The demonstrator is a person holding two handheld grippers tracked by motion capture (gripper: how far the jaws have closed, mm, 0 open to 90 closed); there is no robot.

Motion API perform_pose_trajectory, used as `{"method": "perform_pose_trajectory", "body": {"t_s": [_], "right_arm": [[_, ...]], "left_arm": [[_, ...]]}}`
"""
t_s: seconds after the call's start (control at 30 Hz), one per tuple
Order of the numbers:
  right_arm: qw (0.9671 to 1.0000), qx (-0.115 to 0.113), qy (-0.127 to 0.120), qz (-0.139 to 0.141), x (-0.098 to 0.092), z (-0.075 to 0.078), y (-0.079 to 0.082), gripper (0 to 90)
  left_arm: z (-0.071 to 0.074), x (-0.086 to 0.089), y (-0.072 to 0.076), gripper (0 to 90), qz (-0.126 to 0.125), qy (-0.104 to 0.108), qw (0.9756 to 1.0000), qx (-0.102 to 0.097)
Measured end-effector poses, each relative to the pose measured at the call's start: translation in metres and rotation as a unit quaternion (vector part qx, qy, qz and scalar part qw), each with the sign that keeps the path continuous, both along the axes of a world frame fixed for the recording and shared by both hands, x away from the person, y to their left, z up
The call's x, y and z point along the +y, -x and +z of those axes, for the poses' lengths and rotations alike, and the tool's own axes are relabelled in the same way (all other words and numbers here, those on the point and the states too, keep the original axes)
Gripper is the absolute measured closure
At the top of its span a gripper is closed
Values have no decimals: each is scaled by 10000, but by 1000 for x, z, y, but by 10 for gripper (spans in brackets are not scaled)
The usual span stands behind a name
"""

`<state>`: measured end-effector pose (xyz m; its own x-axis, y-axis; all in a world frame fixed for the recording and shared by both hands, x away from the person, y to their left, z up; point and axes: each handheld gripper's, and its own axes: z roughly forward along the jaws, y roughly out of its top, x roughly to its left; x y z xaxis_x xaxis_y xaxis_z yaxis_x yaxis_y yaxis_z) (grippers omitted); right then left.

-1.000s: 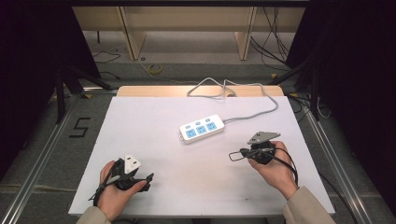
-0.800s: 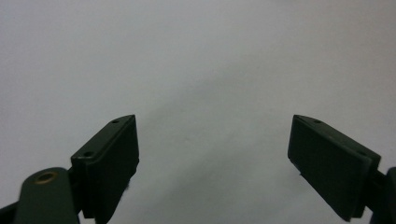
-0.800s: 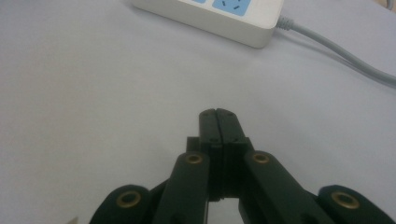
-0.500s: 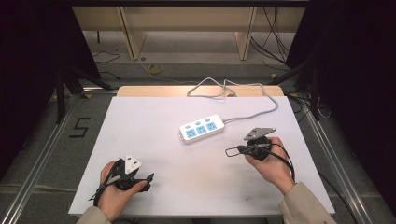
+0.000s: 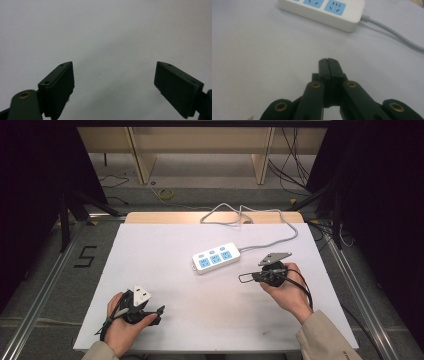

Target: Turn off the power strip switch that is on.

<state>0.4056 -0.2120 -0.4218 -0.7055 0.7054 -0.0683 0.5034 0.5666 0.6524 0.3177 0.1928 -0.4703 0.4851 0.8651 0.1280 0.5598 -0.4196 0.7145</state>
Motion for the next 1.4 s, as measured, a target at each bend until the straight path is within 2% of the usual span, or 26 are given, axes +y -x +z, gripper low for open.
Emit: {"method": "perform_pose_trajectory", "body": {"t_s": [1.4], "right_arm": [[9999,77,42,130,26,10,-27,900]], "left_arm": [[-1,-1,0,162,1,6,10000,4]]}}
